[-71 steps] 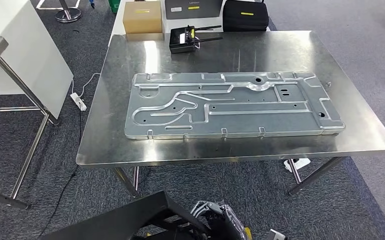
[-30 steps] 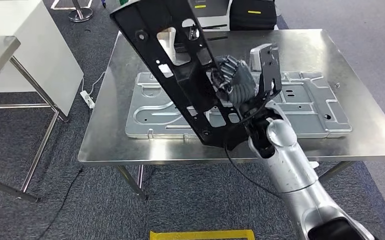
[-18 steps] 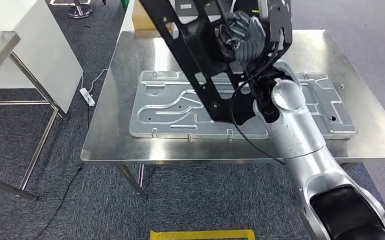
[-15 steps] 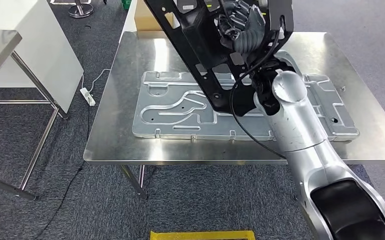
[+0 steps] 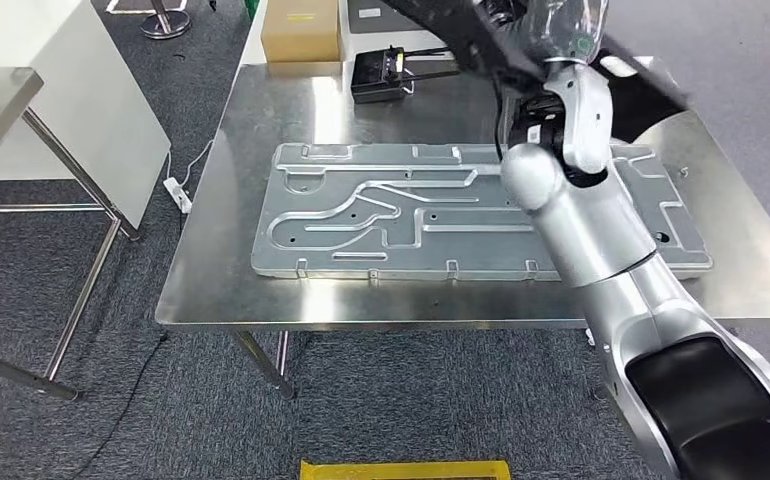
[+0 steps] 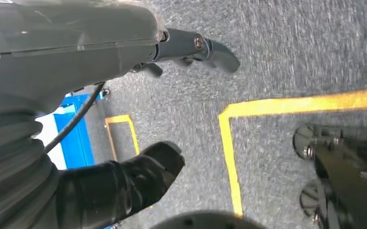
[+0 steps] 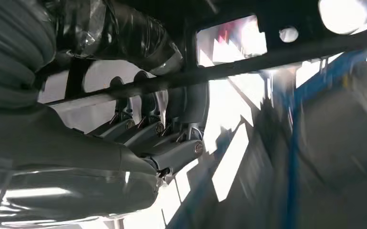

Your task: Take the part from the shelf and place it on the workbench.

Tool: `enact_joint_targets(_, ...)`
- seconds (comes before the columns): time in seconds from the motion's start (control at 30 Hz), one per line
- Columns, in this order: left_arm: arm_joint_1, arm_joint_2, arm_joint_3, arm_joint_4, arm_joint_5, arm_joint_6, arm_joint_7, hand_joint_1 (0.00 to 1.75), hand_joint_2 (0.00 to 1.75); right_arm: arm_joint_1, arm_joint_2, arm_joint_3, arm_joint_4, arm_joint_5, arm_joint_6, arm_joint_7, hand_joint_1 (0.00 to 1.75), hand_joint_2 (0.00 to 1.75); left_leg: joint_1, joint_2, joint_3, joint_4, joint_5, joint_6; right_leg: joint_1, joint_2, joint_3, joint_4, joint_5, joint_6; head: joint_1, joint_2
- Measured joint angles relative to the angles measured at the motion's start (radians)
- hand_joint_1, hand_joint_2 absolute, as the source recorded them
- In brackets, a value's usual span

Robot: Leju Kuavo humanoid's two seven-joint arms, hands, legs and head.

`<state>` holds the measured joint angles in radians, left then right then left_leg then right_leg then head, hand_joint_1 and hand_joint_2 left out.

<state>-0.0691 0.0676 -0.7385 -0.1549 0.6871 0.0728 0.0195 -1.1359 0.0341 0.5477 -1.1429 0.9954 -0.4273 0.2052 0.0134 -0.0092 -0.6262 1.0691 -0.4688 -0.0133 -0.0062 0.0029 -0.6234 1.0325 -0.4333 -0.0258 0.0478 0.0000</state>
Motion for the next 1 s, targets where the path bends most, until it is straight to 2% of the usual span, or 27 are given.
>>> enact_joint_targets(0.03,-0.001,0.0,-0.007,0.0,-0.001,-0.001,0.0,0.0,1.75,0.009,0.0,0.001,0.0,0.128,-0.004,0.004,1.75,1.75,0.001,0.002,-0.023,0.051,-0.028,-0.003,0.0,-0.001,0.003,-0.003,0.001,-0.004,0.0,0.0)
enact_joint_targets(0.1,-0.004,-0.001,-0.018,0.0,-0.003,-0.002,0.0,0.0,1.75,0.034,-0.001,0.003,0.004,0.304,-0.013,0.009,1.75,1.75,0.001,0.003,-0.085,0.181,-0.082,-0.007,0.003,-0.001,0.004,-0.003,0.0,-0.009,0.0,0.0)
enact_joint_targets(0.13,-0.004,-0.001,-0.023,0.0,-0.004,-0.002,0.001,0.0,1.75,0.05,-0.003,0.004,0.007,0.37,-0.019,0.015,1.75,1.75,0.001,0.003,-0.109,0.225,-0.091,-0.008,0.004,-0.001,0.004,-0.002,-0.001,-0.011,0.0,0.0)
enact_joint_targets(0.17,-0.004,-0.001,-0.029,0.0,-0.004,-0.003,0.002,0.0,1.75,0.065,-0.006,0.005,0.011,0.431,-0.027,0.024,1.75,1.75,0.001,0.003,-0.117,0.234,-0.083,-0.008,0.005,0.0,0.005,-0.001,-0.002,-0.011,0.0,0.0)
enact_joint_targets(0.2,-0.004,-0.001,-0.034,0.0,-0.005,-0.004,0.002,0.0,1.75,0.077,-0.01,0.008,0.015,0.483,-0.036,0.038,1.75,1.75,0.001,0.003,-0.109,0.211,-0.06,-0.006,0.006,0.0,0.005,0.0,-0.003,-0.011,0.0,0.0)
enact_joint_targets(0.27,-0.005,-0.001,-0.046,0.0,-0.006,-0.005,0.005,0.0,1.75,0.086,-0.03,0.029,0.023,0.549,-0.059,0.096,1.75,1.75,0.0,0.003,-0.047,0.077,0.007,0.0,0.007,0.001,0.005,0.005,-0.007,-0.007,0.0,0.0)
enact_joint_targets(0.33,-0.008,-0.001,-0.057,0.0,-0.008,-0.005,0.007,0.0,1.75,0.083,-0.062,0.072,0.032,0.567,-0.08,0.18,1.75,1.75,-0.004,0.002,0.001,-0.025,0.04,0.008,0.009,0.001,0.004,0.009,-0.01,0.0,0.0,0.0)
enact_joint_targets(0.43,-0.01,-0.001,-0.071,0.0,-0.01,-0.005,0.01,0.0,1.75,0.069,-0.113,0.177,0.054,0.569,-0.1,0.301,1.75,1.75,-0.007,0.002,0.01,-0.047,0.043,0.021,0.008,0.001,0.003,0.007,-0.01,0.015,0.0,0.0)
enact_joint_targets(0.5,-0.012,-0.002,-0.08,0.0,-0.011,-0.005,0.011,0.0,1.75,0.057,-0.144,0.242,0.068,0.569,-0.111,0.339,1.75,1.75,-0.002,0.004,0.017,-0.058,0.049,0.032,0.007,0.002,-0.009,0.035,-0.031,0.025,0.001,0.0)
enact_joint_targets(0.53,-0.013,-0.002,-0.083,0.0,-0.011,-0.005,0.011,0.0,1.75,0.052,-0.157,0.265,0.074,0.57,-0.115,0.346,1.75,1.75,0.0,0.006,0.02,-0.063,0.051,0.037,0.005,0.002,-0.029,0.078,-0.056,0.029,0.001,0.0)
enact_joint_targets(0.6,-0.014,-0.002,-0.088,0.0,-0.011,-0.005,0.011,0.0,1.75,0.046,-0.178,0.306,0.086,0.57,-0.12,0.355,1.75,1.75,0.0,0.006,0.02,-0.063,0.051,0.042,0.0,0.001,-0.09,0.206,-0.114,0.036,0.001,0.0)
enact_joint_targets(0.63,-0.015,-0.002,-0.089,0.0,-0.011,-0.005,0.011,0.0,1.75,0.046,-0.187,0.328,0.093,0.57,-0.123,0.36,1.75,1.75,0.0,0.006,0.02,-0.063,0.05,0.042,-0.004,0.001,-0.117,0.261,-0.13,0.04,0.001,0.0)
enact_joint_targets(0.67,-0.015,-0.002,-0.09,0.0,-0.011,-0.005,0.011,0.0,1.75,0.045,-0.197,0.352,0.1,0.57,-0.127,0.364,1.75,1.75,0.001,0.006,0.02,-0.061,0.05,0.042,-0.008,0.001,-0.129,0.281,-0.127,0.043,0.001,0.0)
enact_joint_targets(0.7,-0.015,-0.002,-0.092,0.0,-0.01,-0.005,0.011,0.0,1.75,0.045,-0.205,0.374,0.107,0.57,-0.132,0.368,1.75,1.75,0.002,0.004,0.02,-0.059,0.049,0.04,-0.012,0.0,-0.121,0.261,-0.105,0.045,0.001,0.0)
enact_joint_targets(0.77,-0.015,-0.003,-0.095,0.0,-0.01,-0.005,0.011,0.0,1.75,0.041,-0.218,0.413,0.12,0.57,-0.145,0.372,1.75,1.75,0.004,0.003,0.019,-0.051,0.043,0.033,-0.018,-0.002,-0.062,0.135,-0.041,0.048,0.001,0.0)
enact_joint_targets(0.8,-0.016,-0.003,-0.095,0.0,-0.01,-0.005,0.011,0.0,1.75,0.038,-0.222,0.428,0.126,0.57,-0.155,0.372,1.75,1.75,0.003,0.002,0.018,-0.046,0.04,0.027,-0.017,-0.001,-0.032,0.075,-0.02,0.047,0.001,0.0)
enact_joint_targets(0.83,-0.017,-0.003,-0.096,0.0,-0.009,-0.005,0.011,0.0,1.75,0.036,-0.224,0.441,0.132,0.57,-0.165,0.373,1.75,1.75,0.002,0.002,0.016,-0.043,0.037,0.022,-0.016,-0.001,-0.014,0.036,-0.011,0.045,0.001,0.0)
enact_joint_targets(0.87,-0.017,-0.003,-0.097,0.0,-0.008,-0.004,0.011,0.0,1.75,0.036,-0.227,0.455,0.139,0.57,-0.176,0.373,1.75,1.75,0.001,0.001,0.014,-0.042,0.037,0.016,-0.013,0.001,-0.007,0.02,-0.012,0.042,0.0,0.0)
enact_joint_targets(0.97,-0.018,-0.004,-0.104,0.0,-0.005,-0.004,0.012,0.0,1.75,0.037,-0.233,0.482,0.156,0.57,-0.198,0.373,1.75,1.75,0.004,0.002,0.012,-0.041,0.033,0.0,-0.009,0.002,-0.007,0.015,-0.008,0.023,0.0,0.0)
enact_joint_targets(1.0,-0.018,-0.004,-0.107,0.0,-0.004,-0.004,0.012,0.0,1.75,0.036,-0.234,0.487,0.161,0.57,-0.202,0.373,1.75,1.75,0.005,0.002,0.005,-0.023,0.02,-0.004,-0.01,0.002,-0.006,0.012,-0.006,0.016,0.0,0.0)
